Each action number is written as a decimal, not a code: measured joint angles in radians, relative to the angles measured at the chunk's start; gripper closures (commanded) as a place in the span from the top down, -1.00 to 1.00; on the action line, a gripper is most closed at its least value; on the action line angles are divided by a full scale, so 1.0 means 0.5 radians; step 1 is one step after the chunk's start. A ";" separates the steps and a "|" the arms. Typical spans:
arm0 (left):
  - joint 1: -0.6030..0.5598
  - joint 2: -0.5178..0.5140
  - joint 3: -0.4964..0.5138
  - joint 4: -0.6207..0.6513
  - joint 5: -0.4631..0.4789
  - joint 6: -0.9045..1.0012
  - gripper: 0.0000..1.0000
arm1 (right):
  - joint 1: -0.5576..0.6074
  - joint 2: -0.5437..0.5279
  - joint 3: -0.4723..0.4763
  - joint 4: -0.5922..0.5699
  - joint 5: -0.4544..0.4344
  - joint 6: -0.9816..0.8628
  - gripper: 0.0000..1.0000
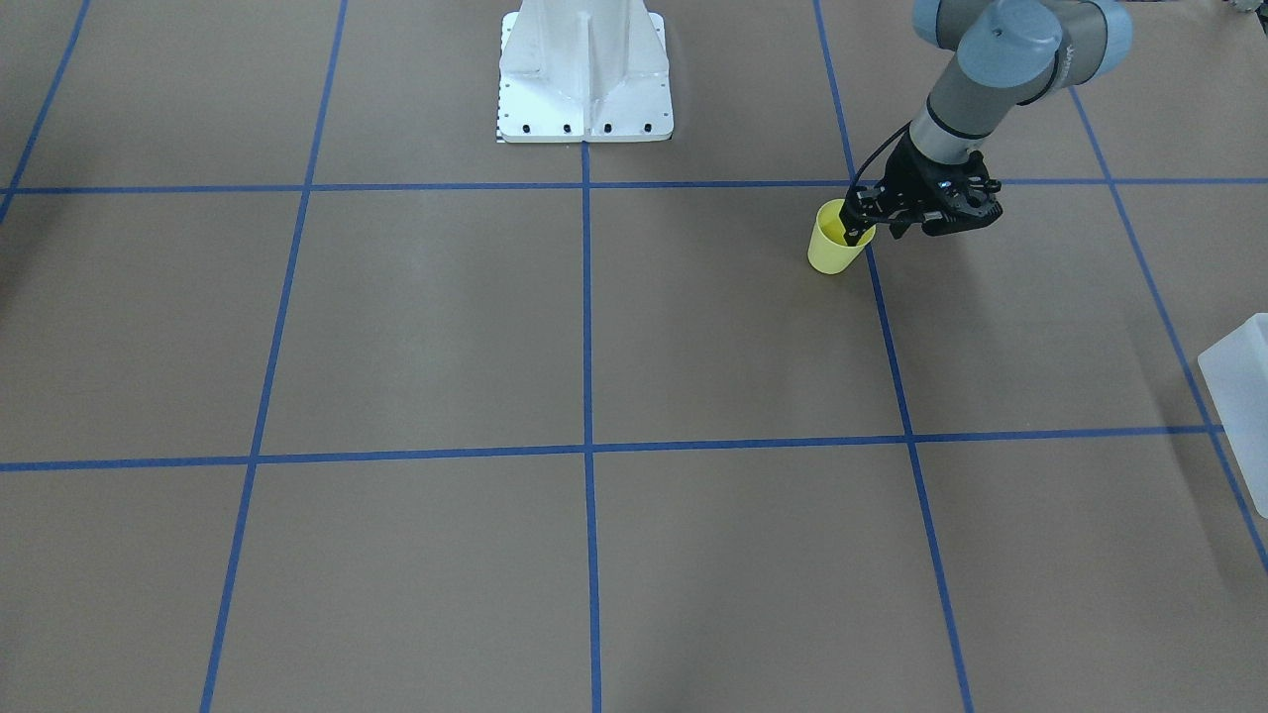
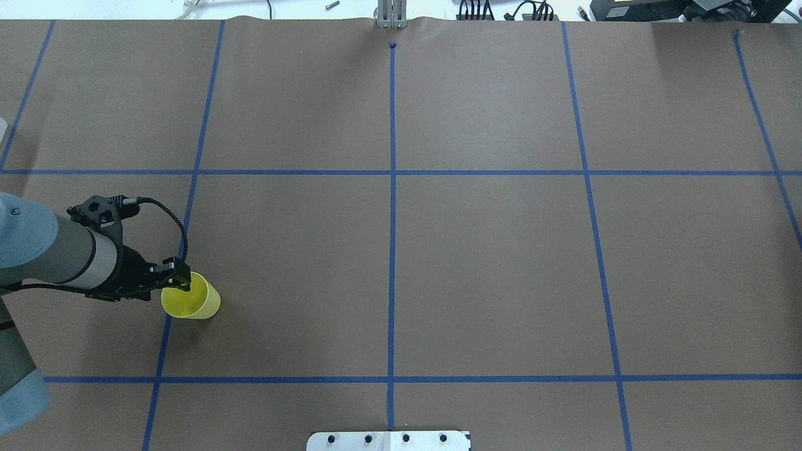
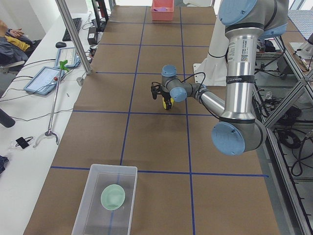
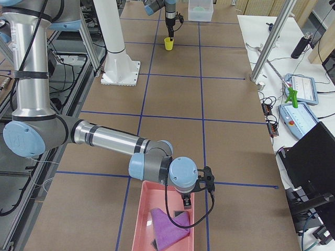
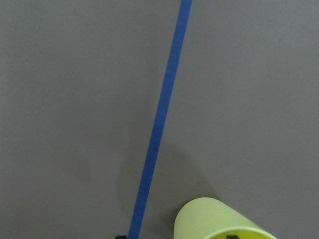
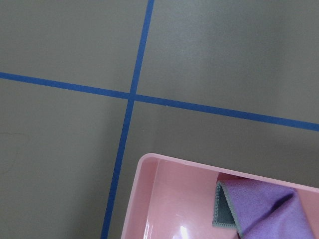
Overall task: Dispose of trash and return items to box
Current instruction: 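Reach the left gripper to the yellow cup and grasp it, then lift the yellow cup into the clear bin while the right arm returns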
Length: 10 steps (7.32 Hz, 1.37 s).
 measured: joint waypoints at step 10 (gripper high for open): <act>-0.845 0.054 0.024 0.003 -0.659 0.676 -1.00 | -0.534 -0.003 0.563 0.107 0.067 1.109 1.00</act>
